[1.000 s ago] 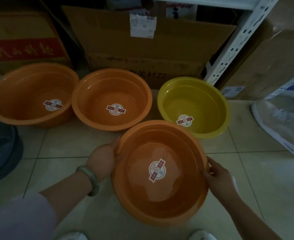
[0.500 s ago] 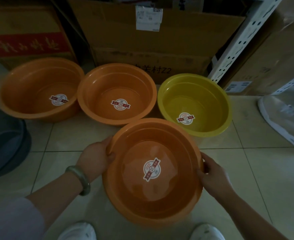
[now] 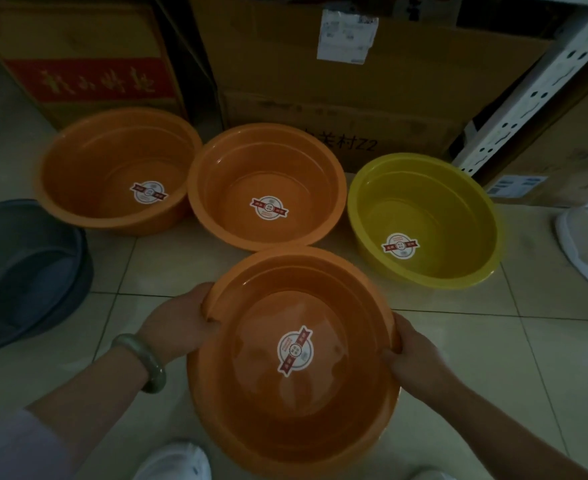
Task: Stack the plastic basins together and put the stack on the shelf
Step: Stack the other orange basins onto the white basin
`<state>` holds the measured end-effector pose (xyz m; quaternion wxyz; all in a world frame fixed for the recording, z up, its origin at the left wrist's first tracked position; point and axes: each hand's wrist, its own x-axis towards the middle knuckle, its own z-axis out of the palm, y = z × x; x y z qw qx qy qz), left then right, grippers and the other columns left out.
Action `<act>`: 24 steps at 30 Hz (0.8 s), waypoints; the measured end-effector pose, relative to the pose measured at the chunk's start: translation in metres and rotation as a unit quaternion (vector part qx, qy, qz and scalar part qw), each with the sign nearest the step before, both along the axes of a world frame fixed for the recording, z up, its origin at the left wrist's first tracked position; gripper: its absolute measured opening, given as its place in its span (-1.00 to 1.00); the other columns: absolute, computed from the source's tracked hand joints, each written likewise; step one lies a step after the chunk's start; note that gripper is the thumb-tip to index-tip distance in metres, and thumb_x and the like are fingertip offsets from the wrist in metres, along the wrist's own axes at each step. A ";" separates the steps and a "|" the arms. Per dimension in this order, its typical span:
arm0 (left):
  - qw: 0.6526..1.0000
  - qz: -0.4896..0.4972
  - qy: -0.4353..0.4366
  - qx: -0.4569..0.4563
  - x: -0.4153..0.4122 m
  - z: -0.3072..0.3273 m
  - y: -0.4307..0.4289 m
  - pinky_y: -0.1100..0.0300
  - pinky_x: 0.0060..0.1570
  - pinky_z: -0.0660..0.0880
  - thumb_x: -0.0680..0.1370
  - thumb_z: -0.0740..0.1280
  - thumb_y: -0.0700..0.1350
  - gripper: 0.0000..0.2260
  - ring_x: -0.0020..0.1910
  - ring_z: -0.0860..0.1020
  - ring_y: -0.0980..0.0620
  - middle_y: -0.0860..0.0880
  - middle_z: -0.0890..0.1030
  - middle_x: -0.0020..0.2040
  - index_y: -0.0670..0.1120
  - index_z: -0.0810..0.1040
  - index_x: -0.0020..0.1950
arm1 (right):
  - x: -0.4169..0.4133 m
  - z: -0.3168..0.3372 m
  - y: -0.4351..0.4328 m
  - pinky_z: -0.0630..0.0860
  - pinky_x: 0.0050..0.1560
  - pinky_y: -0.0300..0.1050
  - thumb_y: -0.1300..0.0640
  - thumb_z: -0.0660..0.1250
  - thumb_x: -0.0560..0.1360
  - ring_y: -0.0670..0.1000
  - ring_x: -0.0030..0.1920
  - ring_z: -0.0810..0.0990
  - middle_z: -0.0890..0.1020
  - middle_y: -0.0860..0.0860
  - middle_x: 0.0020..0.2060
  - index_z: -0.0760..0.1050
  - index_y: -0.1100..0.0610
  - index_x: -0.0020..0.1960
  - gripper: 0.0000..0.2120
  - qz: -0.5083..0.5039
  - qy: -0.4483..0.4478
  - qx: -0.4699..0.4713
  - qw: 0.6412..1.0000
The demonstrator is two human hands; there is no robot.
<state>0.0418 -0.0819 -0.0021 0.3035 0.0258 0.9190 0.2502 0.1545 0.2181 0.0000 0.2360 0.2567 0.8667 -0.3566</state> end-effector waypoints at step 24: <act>0.811 0.419 -0.095 0.397 -0.110 0.029 0.025 0.05 0.15 0.52 0.50 0.33 -0.22 -0.62 0.18 0.55 -0.09 -0.13 0.54 0.26 -0.11 0.43 0.32 | -0.163 0.018 -0.038 0.44 0.23 -0.04 0.45 0.09 0.48 0.09 0.19 0.53 0.54 0.17 0.19 0.23 0.31 0.41 -0.51 -0.314 0.104 -0.444 0.833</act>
